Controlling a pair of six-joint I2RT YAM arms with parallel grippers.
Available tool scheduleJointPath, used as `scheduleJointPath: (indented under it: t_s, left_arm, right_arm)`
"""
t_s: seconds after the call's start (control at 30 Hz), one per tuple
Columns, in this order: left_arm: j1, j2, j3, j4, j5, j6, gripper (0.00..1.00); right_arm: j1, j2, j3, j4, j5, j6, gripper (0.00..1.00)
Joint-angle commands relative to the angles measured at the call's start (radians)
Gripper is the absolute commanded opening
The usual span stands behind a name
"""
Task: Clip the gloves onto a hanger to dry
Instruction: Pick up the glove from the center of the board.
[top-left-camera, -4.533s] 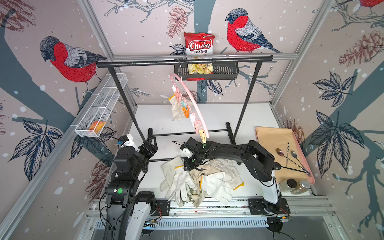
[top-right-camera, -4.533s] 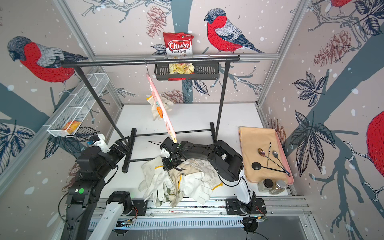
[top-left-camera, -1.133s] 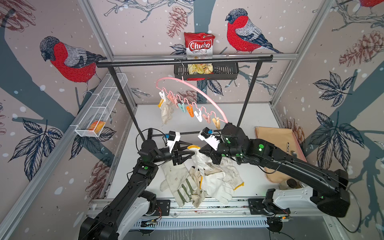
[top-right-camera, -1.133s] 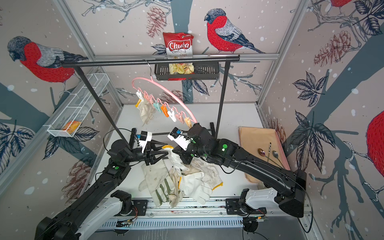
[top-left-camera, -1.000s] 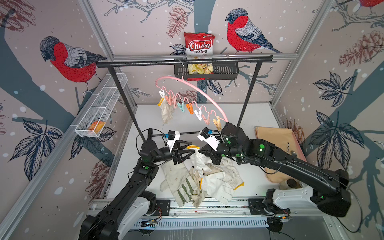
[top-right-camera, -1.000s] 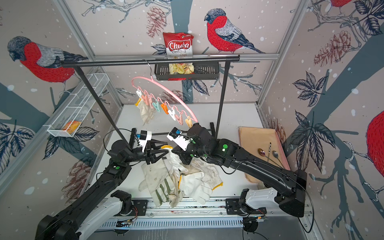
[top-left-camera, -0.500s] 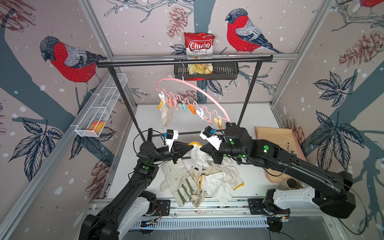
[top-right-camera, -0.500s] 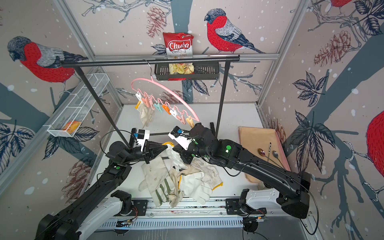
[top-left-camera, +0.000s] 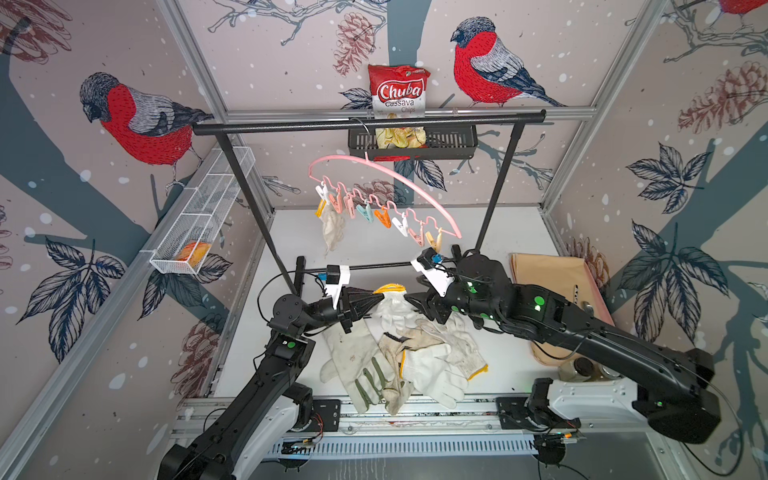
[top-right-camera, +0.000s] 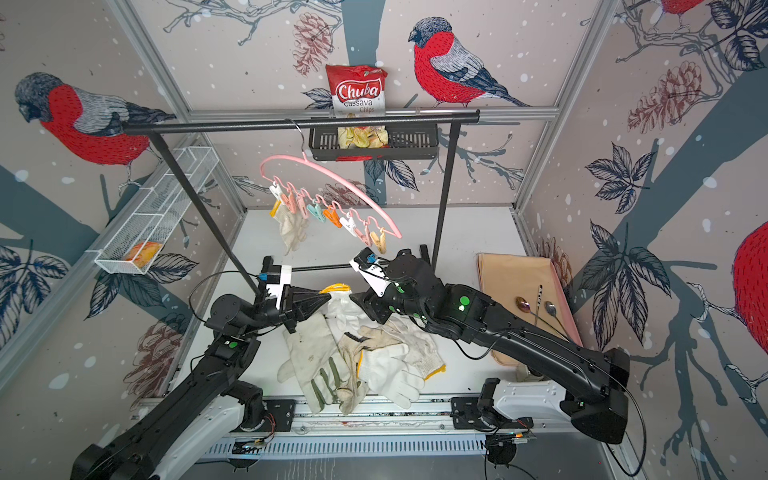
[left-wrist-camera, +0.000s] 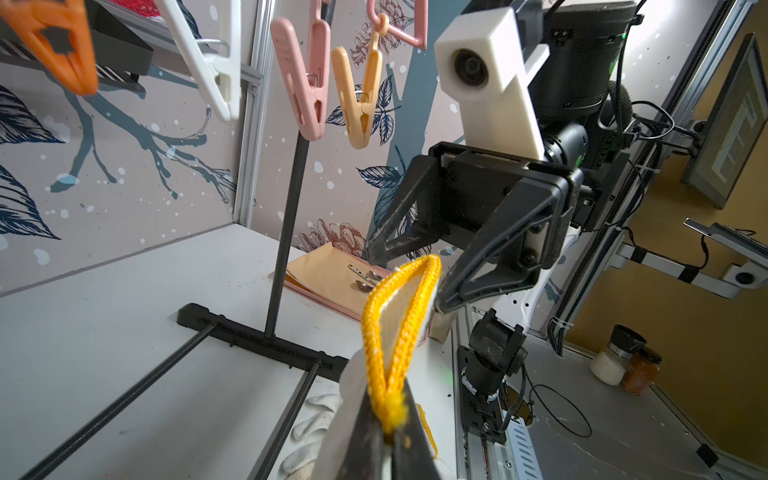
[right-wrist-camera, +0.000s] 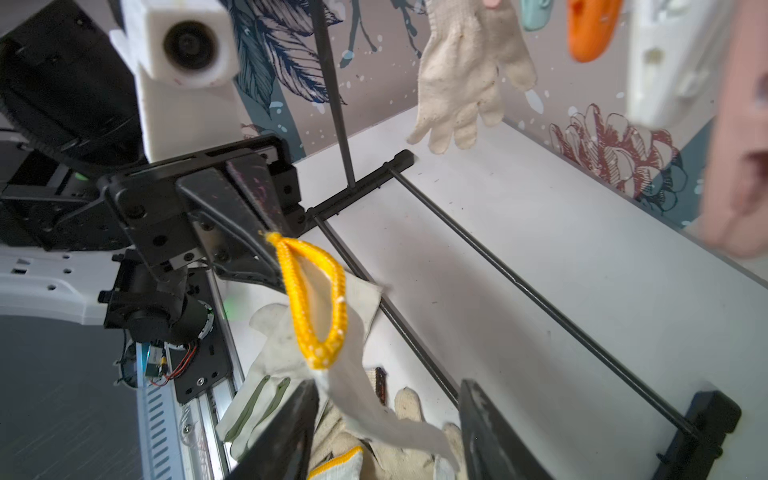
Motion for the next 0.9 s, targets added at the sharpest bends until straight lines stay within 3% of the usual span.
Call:
scheduleJointPath:
  t_s: [0.0, 0.13, 0.3, 0.43, 0.63, 0.87]
  left_arm:
    - [-0.001, -0.049, 0.005, -0.089, -0.138, 0.075, 0.00]
    - [-0.002, -0.114, 0.039, -0.325, -0.456, 0.039, 0.00]
    - [-0.001, -0.161, 0.059, -0.431, -0.639, 0.032, 0.00]
    - [-0.001, -0.207, 0.061, -0.439, -0.678, 0.014, 0.00]
    - [-0.002, -0.216, 0.146, -0.540, -0.630, 0.043, 0.00]
    - [-0.003, -0.214, 0.212, -0.585, -0.560, 0.069, 0.00]
  right_arm:
    - [-0.015, -0.049, -0.032, 0.083, 0.057, 0.073, 0.58]
    - [-0.040, -0.113, -0.084, 0.101, 0.021, 0.124, 0.58]
    - [-0.053, -0.147, -0.174, 0.081, 0.039, 0.215, 0.57]
    - [-0.147, -0.175, -0.267, 0.101, 0.047, 0.326, 0.51]
    - [-0.430, -0.169, -0.386, 0.209, -0.096, 0.438, 0.38]
    - [-0.469, 0.078, -0.302, 0.226, -0.100, 0.373, 0.34]
